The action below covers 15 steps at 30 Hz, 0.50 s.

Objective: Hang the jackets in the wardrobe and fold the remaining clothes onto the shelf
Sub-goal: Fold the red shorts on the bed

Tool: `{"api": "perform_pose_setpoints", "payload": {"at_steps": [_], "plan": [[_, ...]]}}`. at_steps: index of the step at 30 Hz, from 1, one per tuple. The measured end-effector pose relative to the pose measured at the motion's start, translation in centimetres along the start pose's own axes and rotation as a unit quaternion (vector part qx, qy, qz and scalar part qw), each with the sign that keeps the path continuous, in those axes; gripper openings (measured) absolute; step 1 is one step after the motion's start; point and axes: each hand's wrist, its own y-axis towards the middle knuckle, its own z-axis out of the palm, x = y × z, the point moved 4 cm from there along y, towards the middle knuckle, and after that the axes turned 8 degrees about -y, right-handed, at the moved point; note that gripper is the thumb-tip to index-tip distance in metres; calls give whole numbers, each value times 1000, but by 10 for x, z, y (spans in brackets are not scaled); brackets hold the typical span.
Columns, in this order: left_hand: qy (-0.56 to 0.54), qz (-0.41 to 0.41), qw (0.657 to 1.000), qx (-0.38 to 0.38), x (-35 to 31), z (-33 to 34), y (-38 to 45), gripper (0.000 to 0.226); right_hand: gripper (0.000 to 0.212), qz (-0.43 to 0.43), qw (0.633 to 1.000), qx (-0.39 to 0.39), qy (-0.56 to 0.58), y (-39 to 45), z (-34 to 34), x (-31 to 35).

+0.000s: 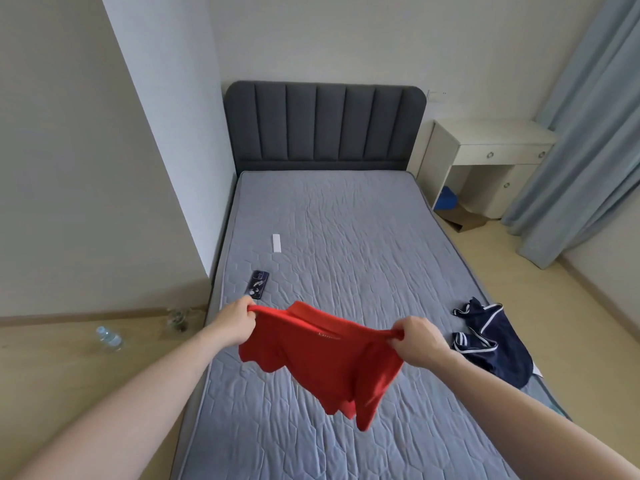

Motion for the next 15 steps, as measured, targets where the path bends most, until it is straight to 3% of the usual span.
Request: {"api": "perform_pose_setpoints", "payload": {"at_steps": [8, 15], "plan": [[-64, 84, 990, -98, -82, -64, 61, 13, 17, 3, 993, -114, 8, 72, -86, -10], [-52, 185, 963, -188, -114, -106, 84, 21, 17, -65, 966, -249, 14, 110, -137, -16]]}}
